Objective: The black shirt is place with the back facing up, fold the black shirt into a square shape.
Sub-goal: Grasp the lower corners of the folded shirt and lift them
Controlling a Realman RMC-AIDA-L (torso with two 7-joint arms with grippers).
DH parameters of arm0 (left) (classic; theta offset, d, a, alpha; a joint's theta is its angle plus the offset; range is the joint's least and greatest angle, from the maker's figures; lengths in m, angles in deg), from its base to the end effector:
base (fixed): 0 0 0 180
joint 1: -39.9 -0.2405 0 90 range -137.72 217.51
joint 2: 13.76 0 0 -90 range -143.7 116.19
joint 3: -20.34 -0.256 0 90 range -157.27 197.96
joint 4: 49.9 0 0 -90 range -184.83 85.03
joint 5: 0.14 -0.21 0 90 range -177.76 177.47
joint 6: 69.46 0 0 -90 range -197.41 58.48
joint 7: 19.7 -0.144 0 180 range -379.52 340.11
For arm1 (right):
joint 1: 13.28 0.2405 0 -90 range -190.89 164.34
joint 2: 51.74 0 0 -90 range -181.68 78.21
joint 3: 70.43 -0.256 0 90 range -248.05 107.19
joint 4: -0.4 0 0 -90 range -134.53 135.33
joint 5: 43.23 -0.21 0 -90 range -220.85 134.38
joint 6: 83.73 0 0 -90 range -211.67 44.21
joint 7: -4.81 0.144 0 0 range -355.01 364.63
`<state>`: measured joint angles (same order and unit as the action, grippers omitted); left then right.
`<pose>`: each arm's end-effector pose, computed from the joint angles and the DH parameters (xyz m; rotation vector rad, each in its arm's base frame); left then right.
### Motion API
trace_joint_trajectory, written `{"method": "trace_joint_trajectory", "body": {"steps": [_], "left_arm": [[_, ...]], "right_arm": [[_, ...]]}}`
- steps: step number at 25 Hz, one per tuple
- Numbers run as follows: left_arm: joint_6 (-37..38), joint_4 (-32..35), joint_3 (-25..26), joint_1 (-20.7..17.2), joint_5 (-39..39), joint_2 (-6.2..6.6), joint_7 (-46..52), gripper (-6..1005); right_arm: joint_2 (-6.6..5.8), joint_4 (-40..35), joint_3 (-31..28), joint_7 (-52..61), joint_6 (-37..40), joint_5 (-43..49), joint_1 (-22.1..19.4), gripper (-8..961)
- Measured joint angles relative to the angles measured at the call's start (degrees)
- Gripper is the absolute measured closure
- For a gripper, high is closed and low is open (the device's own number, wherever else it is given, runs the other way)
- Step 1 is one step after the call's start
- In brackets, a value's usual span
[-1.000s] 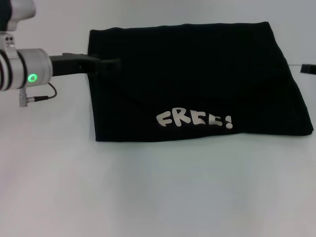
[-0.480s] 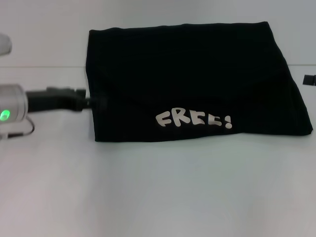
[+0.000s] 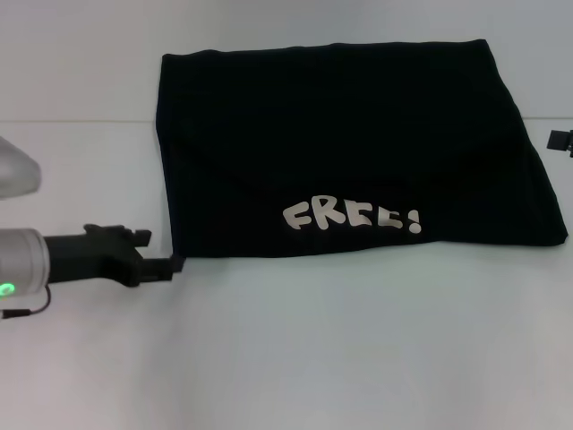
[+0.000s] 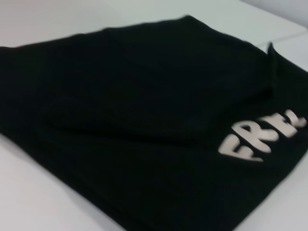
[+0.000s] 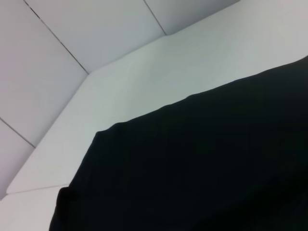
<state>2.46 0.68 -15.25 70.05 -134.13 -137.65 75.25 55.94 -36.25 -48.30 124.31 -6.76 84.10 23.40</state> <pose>-0.2983 0.3577 0.0111 -2.4475 -0.8653 -0.2255 0.3111 0.3965 0.1157 -2.0822 1.4121 0.6516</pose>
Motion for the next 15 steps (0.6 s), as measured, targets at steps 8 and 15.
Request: {"method": "trace_joint_trajectory", "body": {"steps": [8, 15], "left_arm": [[-5.7, -4.07, -4.3, 1.17, 0.07, -0.11, -2.0, 249], [-8.58, -6.4, -6.35, 2.73, 0.1, -0.2, -1.71, 249]], "right_arm": [[0.14, 0.14, 0.03, 0.59, -0.49, -0.07, 0.28, 297], [0.29, 0.18, 0.32, 0.63, -0.94, -0.07, 0.03, 296]]}}
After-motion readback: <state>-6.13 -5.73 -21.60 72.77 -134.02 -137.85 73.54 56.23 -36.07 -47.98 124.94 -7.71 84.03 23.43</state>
